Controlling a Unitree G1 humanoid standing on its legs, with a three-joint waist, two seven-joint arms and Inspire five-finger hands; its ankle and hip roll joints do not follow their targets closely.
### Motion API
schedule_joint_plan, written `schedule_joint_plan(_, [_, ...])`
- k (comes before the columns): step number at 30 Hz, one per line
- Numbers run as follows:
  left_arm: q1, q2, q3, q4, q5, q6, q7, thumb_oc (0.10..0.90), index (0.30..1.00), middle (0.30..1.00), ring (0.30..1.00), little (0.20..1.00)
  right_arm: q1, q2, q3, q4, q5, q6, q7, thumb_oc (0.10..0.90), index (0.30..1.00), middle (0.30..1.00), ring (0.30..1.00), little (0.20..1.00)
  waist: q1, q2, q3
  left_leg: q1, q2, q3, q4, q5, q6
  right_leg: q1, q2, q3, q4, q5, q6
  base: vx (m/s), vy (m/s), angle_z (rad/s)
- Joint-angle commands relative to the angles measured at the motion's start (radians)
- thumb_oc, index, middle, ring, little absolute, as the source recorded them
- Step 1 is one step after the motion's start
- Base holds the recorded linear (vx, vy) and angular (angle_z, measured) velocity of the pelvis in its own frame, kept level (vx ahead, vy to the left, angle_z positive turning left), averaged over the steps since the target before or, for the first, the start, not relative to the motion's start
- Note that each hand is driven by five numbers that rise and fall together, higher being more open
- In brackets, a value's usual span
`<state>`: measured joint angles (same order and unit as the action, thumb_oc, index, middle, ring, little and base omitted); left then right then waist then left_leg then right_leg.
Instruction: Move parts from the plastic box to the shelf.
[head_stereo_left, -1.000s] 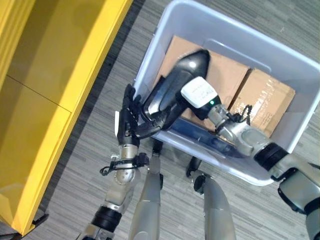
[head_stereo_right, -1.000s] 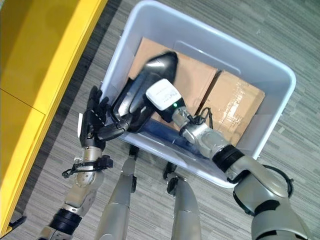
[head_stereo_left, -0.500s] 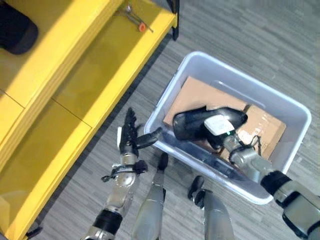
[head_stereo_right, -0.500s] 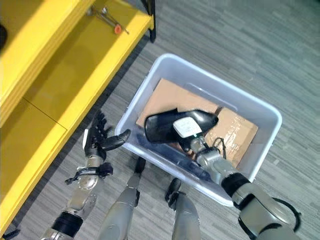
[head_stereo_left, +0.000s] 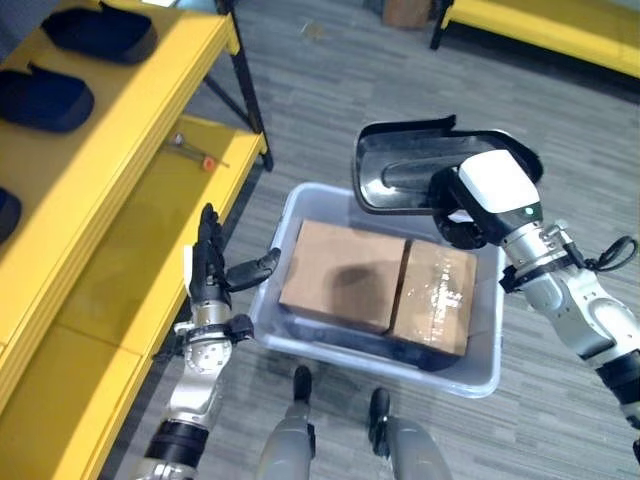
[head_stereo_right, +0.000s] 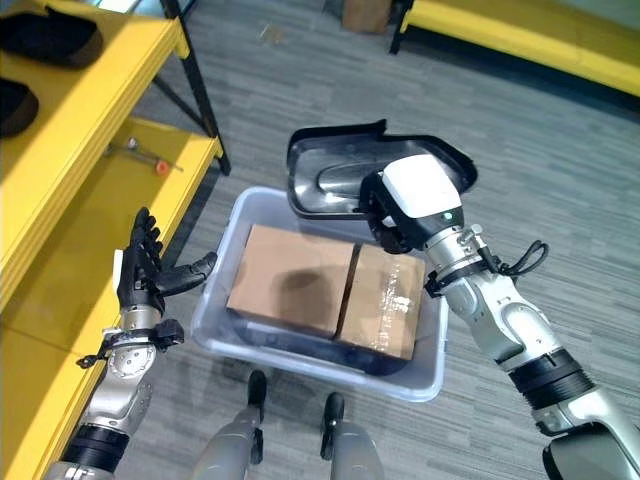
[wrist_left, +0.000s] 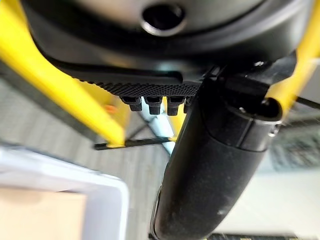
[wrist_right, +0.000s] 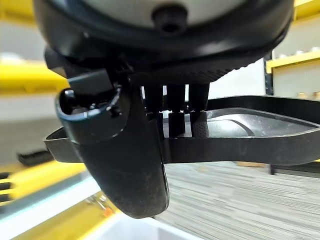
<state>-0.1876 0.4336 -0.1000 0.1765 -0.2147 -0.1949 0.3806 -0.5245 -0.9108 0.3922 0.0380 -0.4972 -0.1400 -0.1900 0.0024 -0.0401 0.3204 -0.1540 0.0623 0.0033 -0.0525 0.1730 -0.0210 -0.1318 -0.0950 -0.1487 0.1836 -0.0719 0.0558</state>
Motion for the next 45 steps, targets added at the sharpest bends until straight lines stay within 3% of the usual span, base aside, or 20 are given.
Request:
schedule_joint_plan(1, [-0.021, 0.103, 0.018, -0.055, 0.168, -0.086, 0.04, 0.9, 1.0, 1.0, 1.0, 1.0, -0.098, 0.005, 0.047, -0.045, 0.161, -0.081, 0.009, 0.4, 0.3, 0.3, 0.3, 0.3, 0.015, -0.056, -0.169, 0.092, 0.068, -0.01, -0.013, -0.102, -0.052, 0.073, -0.098, 0.078, -0.175, 0.123, 0.095, 0.09, -0.018, -0.15])
schedule_joint_plan(5, [-0.043, 0.187, 0.006, -0.054, 0.329, -0.079, 0.068, 0.9, 1.0, 1.0, 1.0, 1.0, -0.138, -0.006, 0.08, -0.081, 0.312, -0.12, 0.07, 0.4, 0.3, 0.3, 0.3, 0.3, 0.002, -0.056, -0.204, 0.123, 0.077, 0.008, -0.017, -0.104, -0.055, 0.09, -0.092, 0.094, -0.178, 0.126, 0.096, 0.07, -0.022, -0.17])
schedule_joint_plan(10, [-0.11, 0.357, -0.086, -0.069, 0.655, -0.061, 0.12, 0.9, 1.0, 1.0, 1.0, 1.0, -0.185, -0.024, 0.128, -0.103, 0.502, -0.15, 0.13, 0.4, 0.3, 0.3, 0.3, 0.3, -0.016, -0.052, -0.244, 0.152, 0.086, 0.026, -0.022, -0.112, -0.062, 0.109, -0.088, 0.108, -0.183, 0.123, 0.098, 0.04, -0.007, -0.1])
schedule_joint_plan(13, [-0.138, 0.409, -0.141, -0.074, 0.792, -0.042, 0.137, 0.9, 1.0, 1.0, 1.0, 1.0, -0.177, -0.043, 0.131, -0.123, 0.62, -0.155, 0.161, 0.4, 0.3, 0.3, 0.3, 0.3, -0.03, -0.05, -0.268, 0.17, 0.09, 0.032, -0.026, -0.119, -0.064, 0.124, -0.087, 0.111, -0.189, 0.122, 0.101, 0.05, -0.003, -0.01])
schedule_joint_plan(18, [-0.198, 0.461, -0.22, -0.071, 0.92, -0.024, 0.136, 0.9, 1.0, 1.0, 1.0, 1.0, -0.168, -0.05, 0.125, -0.14, 0.711, -0.156, 0.183, 0.4, 0.3, 0.3, 0.3, 0.3, -0.046, -0.049, -0.287, 0.183, 0.095, 0.041, -0.03, -0.123, -0.065, 0.136, -0.086, 0.117, -0.198, 0.125, 0.104, 0.02, 0.007, -0.03])
schedule_joint_plan(23, [-0.217, 0.48, -0.249, -0.087, 0.967, -0.022, 0.135, 0.9, 1.0, 1.0, 1.0, 1.0, -0.161, -0.042, 0.112, -0.146, 0.715, -0.156, 0.177, 0.4, 0.3, 0.3, 0.3, 0.3, -0.05, -0.05, -0.292, 0.187, 0.097, 0.048, -0.032, -0.125, -0.066, 0.14, -0.086, 0.12, -0.205, 0.128, 0.104, 0.01, 0.006, -0.06])
schedule_joint_plan(33, [-0.293, 0.39, -0.264, -0.174, 1.046, 0.012, 0.2, 0.9, 1.0, 1.0, 1.0, 1.0, -0.131, 0.03, 0.094, -0.149, 0.698, -0.151, 0.162, 0.4, 0.3, 0.3, 0.3, 0.3, -0.064, -0.054, -0.299, 0.197, 0.098, 0.055, -0.034, -0.132, -0.062, 0.148, -0.086, 0.131, -0.207, 0.127, 0.103, 0.0, 0.001, -0.01])
schedule_joint_plan(45, [-0.121, 0.354, -0.164, -0.064, 1.01, 0.035, 0.214, 0.9, 1.0, 1.0, 1.0, 1.0, -0.002, 0.019, -0.025, -0.12, 0.648, -0.153, 0.135, 0.4, 0.3, 0.3, 0.3, 0.3, -0.068, -0.052, -0.3, 0.202, 0.098, 0.063, -0.035, -0.132, -0.064, 0.151, -0.083, 0.138, -0.217, 0.132, 0.1, 0.0, 0.0, 0.0])
